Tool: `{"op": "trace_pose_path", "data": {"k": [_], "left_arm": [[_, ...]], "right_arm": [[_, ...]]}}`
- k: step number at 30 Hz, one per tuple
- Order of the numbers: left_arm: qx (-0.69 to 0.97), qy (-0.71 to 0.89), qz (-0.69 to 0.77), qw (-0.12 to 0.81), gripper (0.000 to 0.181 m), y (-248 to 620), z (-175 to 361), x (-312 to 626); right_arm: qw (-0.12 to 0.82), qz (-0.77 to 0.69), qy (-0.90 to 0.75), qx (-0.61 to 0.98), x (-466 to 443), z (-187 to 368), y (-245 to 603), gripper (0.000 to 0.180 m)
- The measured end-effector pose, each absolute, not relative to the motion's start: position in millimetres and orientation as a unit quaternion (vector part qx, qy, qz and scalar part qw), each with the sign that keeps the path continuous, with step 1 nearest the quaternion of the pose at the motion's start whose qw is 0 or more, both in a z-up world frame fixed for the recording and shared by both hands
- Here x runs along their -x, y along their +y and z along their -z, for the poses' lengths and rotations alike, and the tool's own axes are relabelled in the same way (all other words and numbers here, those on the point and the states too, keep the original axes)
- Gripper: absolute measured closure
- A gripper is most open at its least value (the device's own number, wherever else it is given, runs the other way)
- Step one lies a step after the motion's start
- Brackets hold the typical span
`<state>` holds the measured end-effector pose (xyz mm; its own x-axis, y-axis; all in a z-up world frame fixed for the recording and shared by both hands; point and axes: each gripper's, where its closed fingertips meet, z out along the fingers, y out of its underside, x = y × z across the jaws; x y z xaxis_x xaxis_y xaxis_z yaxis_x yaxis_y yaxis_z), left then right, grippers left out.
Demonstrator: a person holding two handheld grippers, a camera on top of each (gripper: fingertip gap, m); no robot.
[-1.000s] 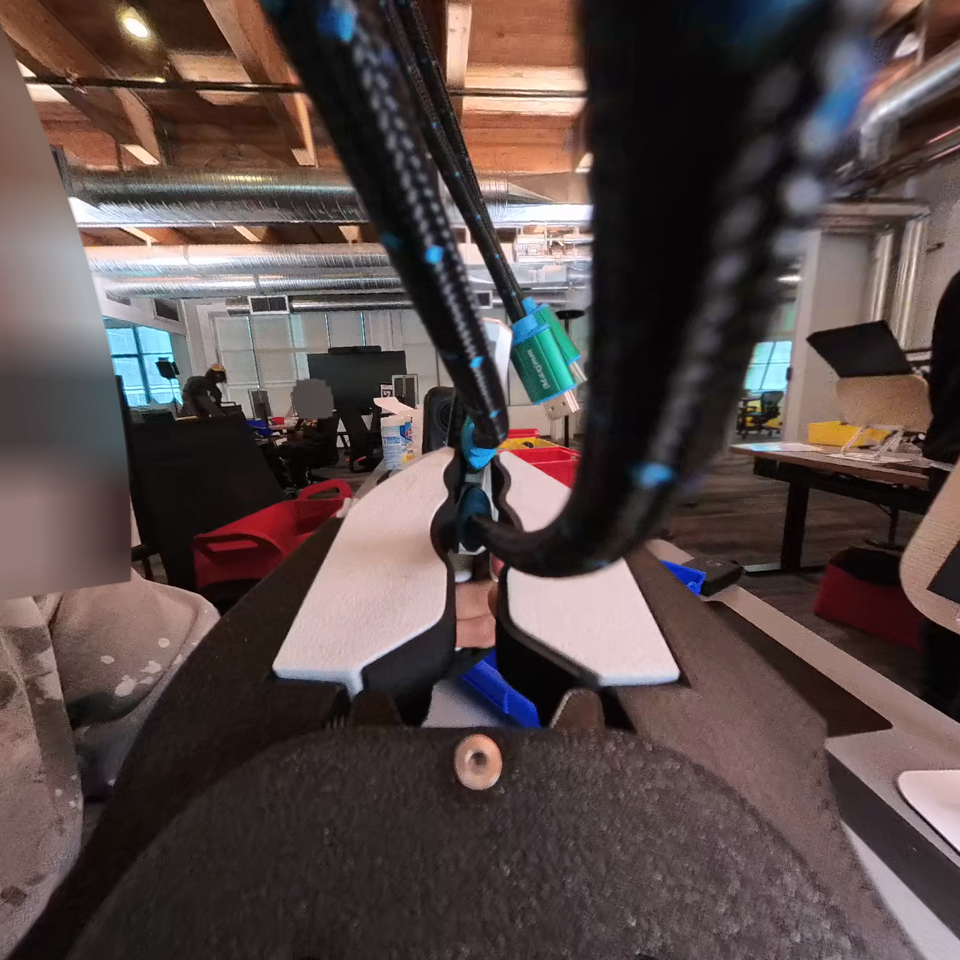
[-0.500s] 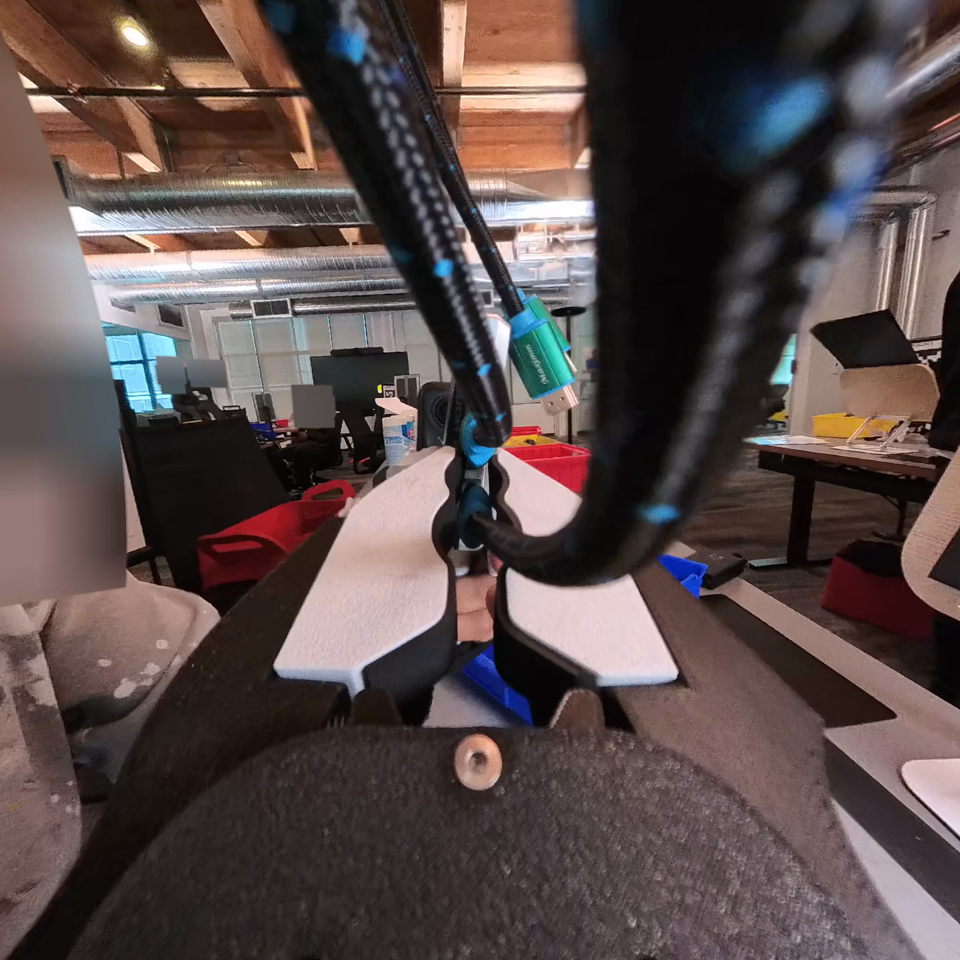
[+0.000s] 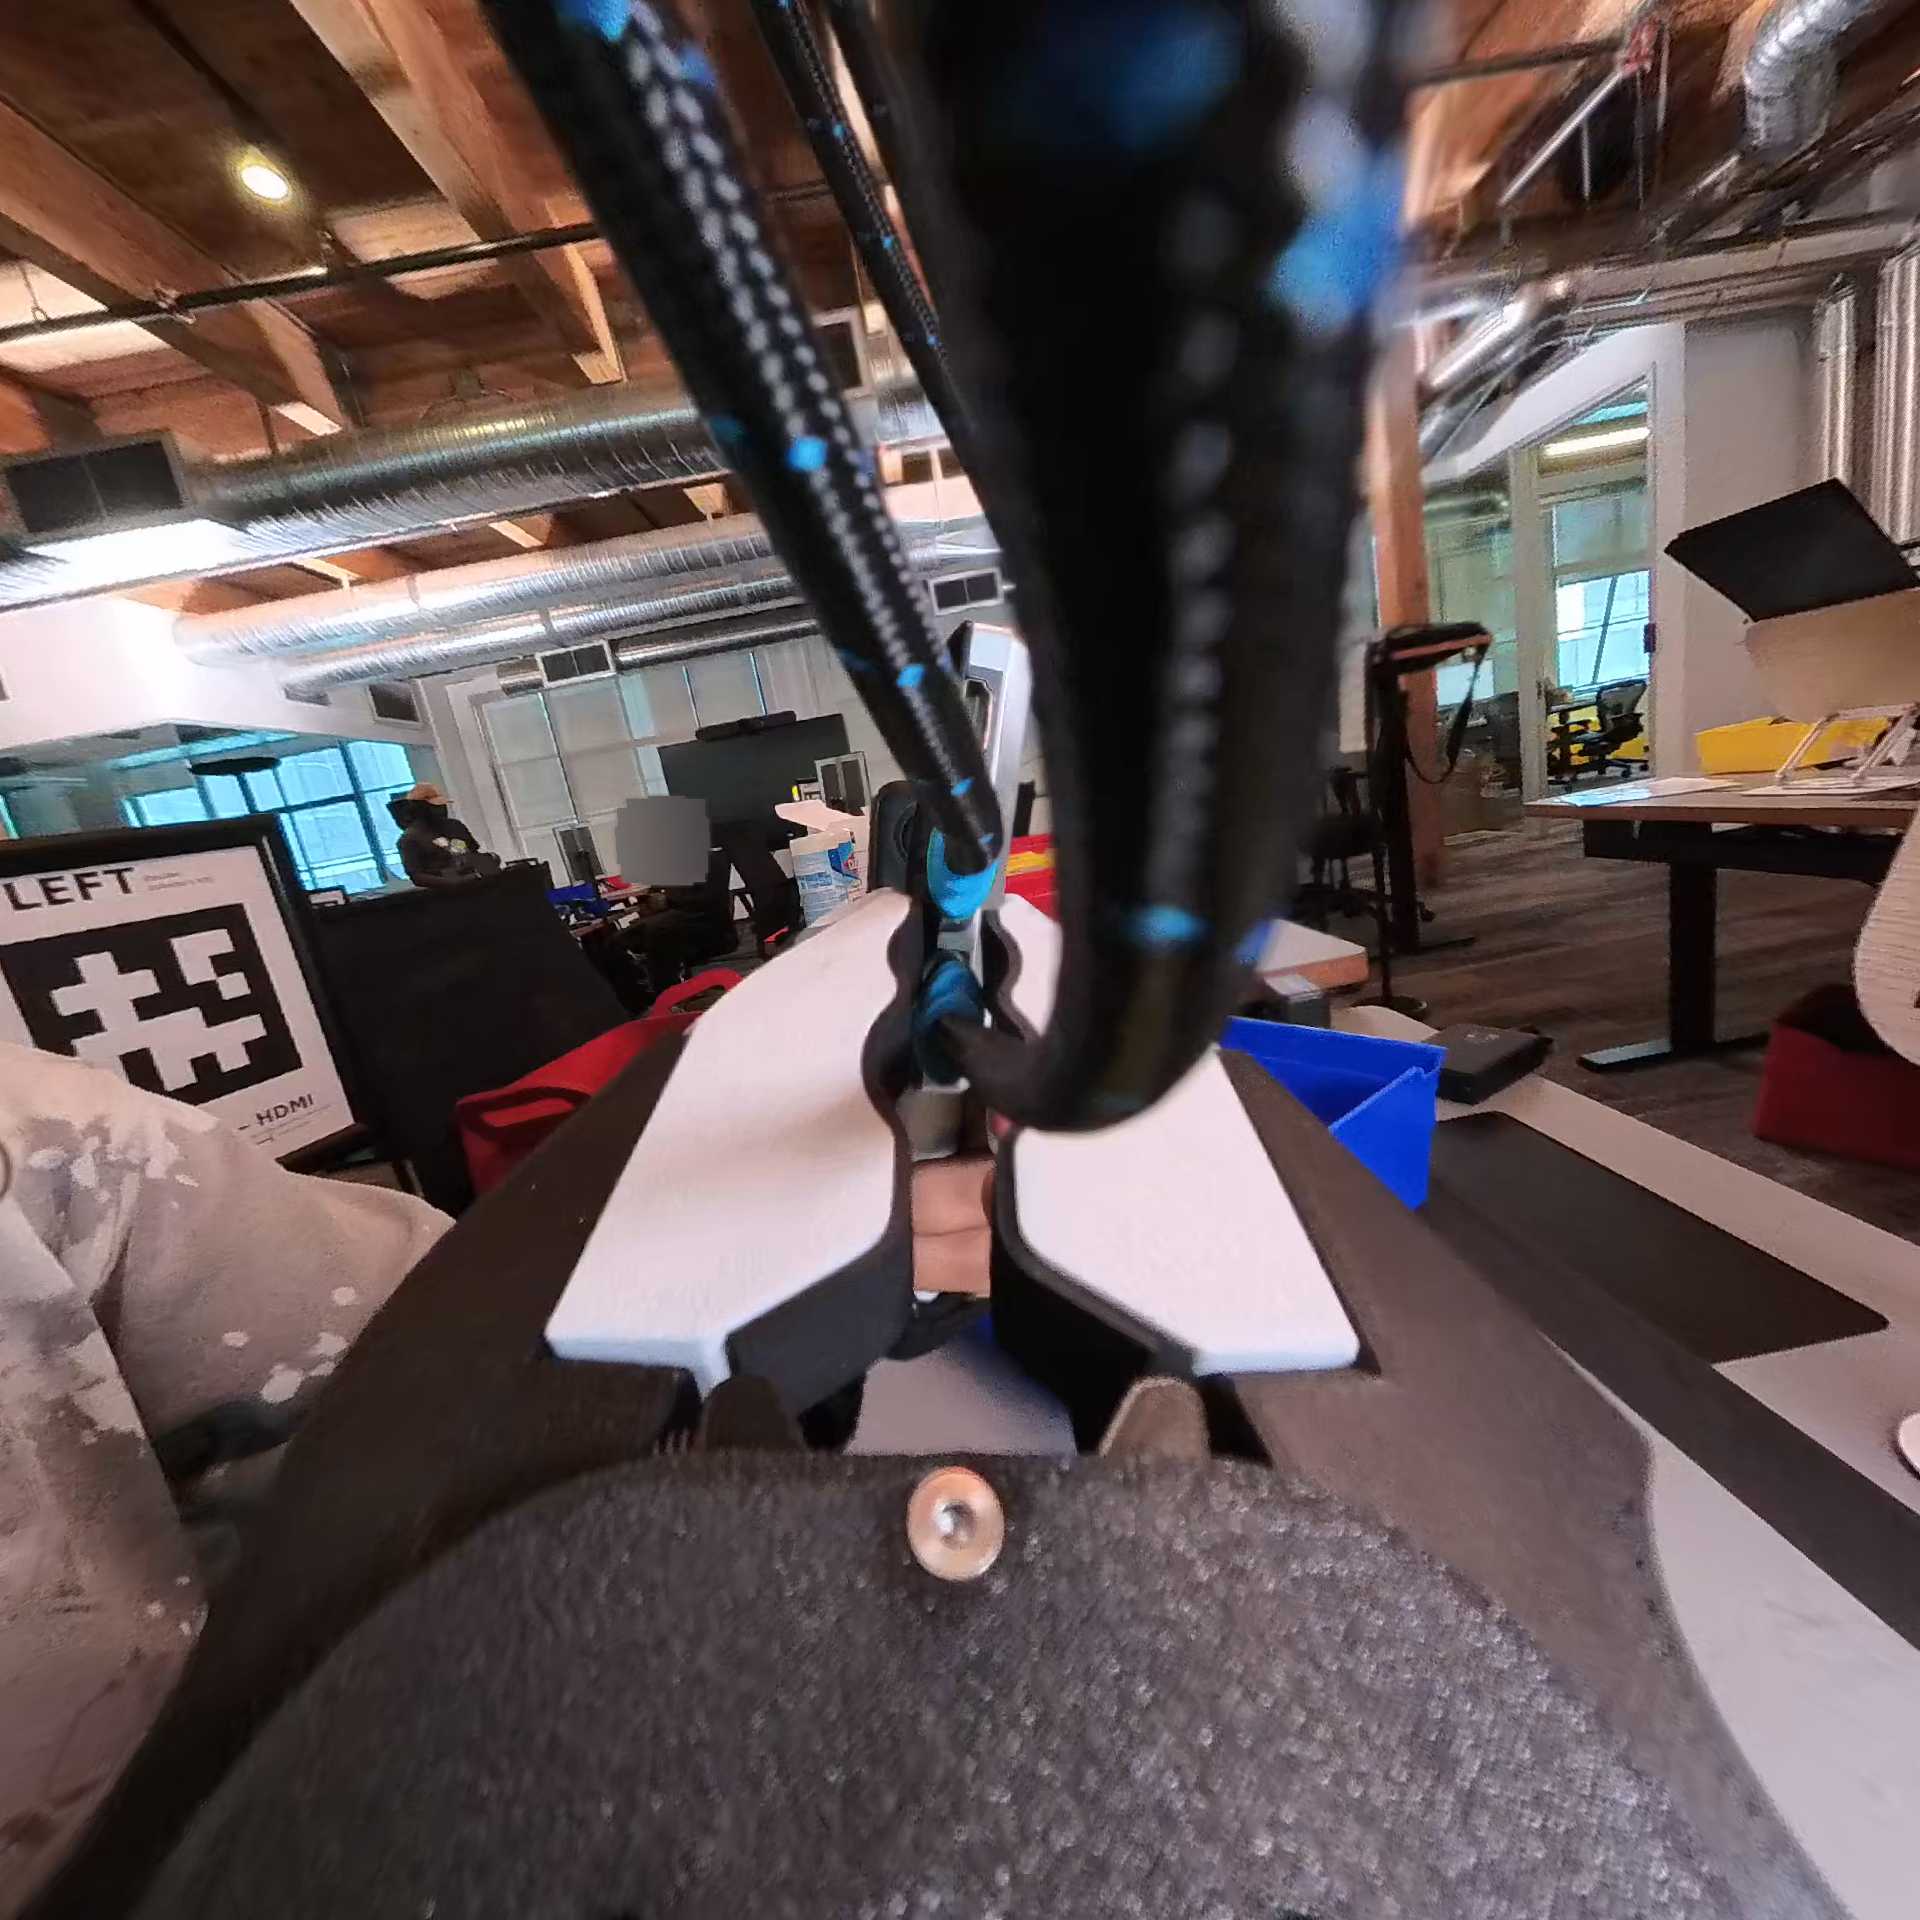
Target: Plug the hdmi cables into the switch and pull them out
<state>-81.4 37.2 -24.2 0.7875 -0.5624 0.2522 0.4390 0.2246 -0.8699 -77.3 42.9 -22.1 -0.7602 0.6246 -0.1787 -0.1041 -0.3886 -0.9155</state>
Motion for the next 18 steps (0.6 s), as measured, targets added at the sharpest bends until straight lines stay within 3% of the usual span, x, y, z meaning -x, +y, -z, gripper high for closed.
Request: {"op": "trace_pose_path", "data": {"k": [18], "left_arm": [[0.528, 0.062, 0.326, 0.782, 0.159, 30, 17, 84]], "right_arm": [[0.258, -0.751, -0.557, 0.242, 74, 30, 33, 0.168]]}}
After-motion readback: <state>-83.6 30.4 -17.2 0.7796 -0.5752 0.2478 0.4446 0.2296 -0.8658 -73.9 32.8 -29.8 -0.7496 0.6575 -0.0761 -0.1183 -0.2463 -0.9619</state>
